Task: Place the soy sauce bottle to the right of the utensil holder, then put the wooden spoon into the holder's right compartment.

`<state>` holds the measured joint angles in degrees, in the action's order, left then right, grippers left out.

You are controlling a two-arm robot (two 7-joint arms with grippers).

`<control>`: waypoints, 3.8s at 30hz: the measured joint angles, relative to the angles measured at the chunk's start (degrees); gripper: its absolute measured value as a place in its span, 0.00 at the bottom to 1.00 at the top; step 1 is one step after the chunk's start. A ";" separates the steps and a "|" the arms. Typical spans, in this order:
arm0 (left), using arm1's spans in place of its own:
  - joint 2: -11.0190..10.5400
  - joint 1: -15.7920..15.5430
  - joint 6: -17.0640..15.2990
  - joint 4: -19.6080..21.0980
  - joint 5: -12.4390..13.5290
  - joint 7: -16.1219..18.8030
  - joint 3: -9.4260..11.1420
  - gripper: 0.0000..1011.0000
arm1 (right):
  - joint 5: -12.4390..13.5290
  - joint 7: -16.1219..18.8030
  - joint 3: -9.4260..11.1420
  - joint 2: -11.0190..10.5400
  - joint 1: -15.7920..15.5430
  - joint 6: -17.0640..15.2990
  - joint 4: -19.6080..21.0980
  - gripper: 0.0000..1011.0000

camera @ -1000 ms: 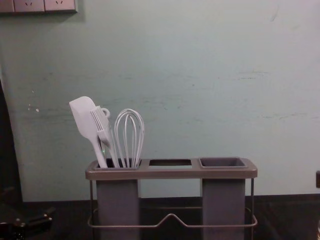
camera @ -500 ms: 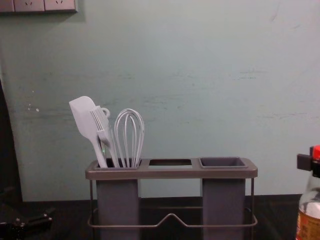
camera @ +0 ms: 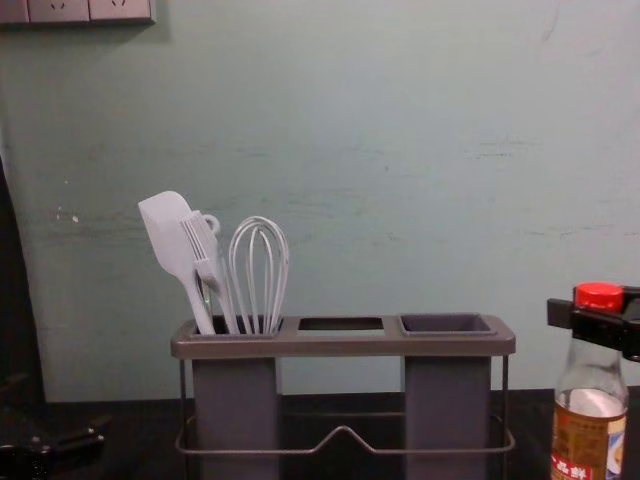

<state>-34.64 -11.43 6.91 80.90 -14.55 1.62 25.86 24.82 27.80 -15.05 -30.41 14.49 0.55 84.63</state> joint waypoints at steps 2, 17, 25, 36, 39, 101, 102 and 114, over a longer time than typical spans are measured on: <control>0.00 0.00 0.00 0.00 0.00 0.00 0.00 1.00 | -0.53 -0.26 -0.46 0.56 0.83 0.12 -1.11 0.38; 0.00 0.00 0.00 0.00 0.00 0.00 0.00 1.00 | -2.82 -0.38 -1.99 2.53 4.09 1.20 -5.82 0.38; 0.00 0.00 0.00 0.00 0.00 0.00 0.00 1.00 | -3.08 0.24 -2.18 3.08 4.51 1.77 -6.91 0.38; 0.00 0.00 0.00 0.00 0.00 0.00 0.00 1.00 | -2.61 0.55 -1.80 3.51 4.40 2.65 -7.62 0.38; 0.00 0.00 0.00 0.00 0.00 0.00 0.00 1.00 | -2.61 0.55 -1.81 3.50 4.39 2.65 -7.61 0.38; 0.00 0.00 0.00 0.00 0.00 0.00 0.00 1.00 | -3.92 -2.25 4.72 -0.14 -5.48 7.94 5.93 0.99; 0.00 0.00 0.00 0.00 0.00 0.00 0.00 1.00 | -3.71 -2.24 5.34 -0.49 -6.45 7.98 7.11 0.99; 0.00 0.00 0.00 0.00 0.00 0.00 0.00 1.00 | -5.42 -2.47 6.22 -4.23 -13.33 2.30 19.26 0.99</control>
<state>-34.65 -11.43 6.90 80.90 -14.55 1.62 25.86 19.40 25.32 -8.83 -34.64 1.16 2.85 103.89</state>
